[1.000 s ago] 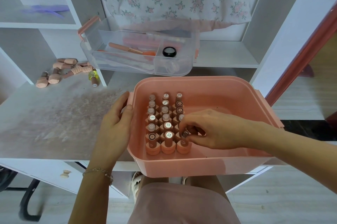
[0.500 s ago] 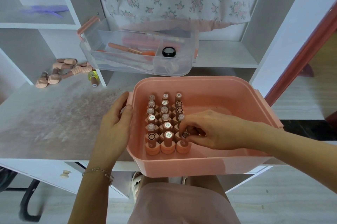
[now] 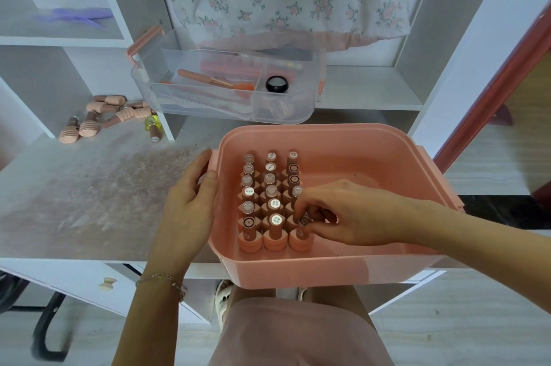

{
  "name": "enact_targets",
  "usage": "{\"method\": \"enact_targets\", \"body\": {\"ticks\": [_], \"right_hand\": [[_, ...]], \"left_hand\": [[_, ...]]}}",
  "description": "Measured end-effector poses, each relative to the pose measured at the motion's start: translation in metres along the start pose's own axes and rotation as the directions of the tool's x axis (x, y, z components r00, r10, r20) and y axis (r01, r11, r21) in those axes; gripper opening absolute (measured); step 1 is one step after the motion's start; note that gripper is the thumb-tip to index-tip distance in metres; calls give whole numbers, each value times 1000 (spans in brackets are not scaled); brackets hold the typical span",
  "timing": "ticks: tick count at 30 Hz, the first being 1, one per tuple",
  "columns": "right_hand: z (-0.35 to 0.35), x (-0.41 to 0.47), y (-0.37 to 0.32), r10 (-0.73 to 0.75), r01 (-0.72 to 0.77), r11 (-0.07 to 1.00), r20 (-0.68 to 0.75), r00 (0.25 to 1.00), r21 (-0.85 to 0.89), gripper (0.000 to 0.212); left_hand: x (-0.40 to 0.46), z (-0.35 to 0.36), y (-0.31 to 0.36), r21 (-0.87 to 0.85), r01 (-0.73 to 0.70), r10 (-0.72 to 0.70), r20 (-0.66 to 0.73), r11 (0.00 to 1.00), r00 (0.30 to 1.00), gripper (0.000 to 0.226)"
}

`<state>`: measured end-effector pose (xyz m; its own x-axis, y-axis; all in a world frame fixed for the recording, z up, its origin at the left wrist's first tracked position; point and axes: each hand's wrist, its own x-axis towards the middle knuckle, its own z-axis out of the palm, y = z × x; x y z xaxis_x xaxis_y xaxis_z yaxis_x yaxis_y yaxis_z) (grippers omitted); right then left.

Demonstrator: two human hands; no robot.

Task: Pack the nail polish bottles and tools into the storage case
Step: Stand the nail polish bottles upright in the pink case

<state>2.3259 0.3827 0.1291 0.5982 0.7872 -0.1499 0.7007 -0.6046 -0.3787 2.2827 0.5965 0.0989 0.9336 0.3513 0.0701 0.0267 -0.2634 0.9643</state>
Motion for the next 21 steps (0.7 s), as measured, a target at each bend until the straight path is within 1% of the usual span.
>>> {"method": "enact_targets", "body": {"ticks": [15,21], "right_hand": [[2,0,4,-6,6,1000,-24,1000,-7,19],[4,1,3,-4,4,1000,-7,1000,-30,19]], "left_hand": [[0,0,-1,9,2,-2,-7,1000,1000,40],[0,0,-1,6,-6,6,-5,1000,1000,40]]}}
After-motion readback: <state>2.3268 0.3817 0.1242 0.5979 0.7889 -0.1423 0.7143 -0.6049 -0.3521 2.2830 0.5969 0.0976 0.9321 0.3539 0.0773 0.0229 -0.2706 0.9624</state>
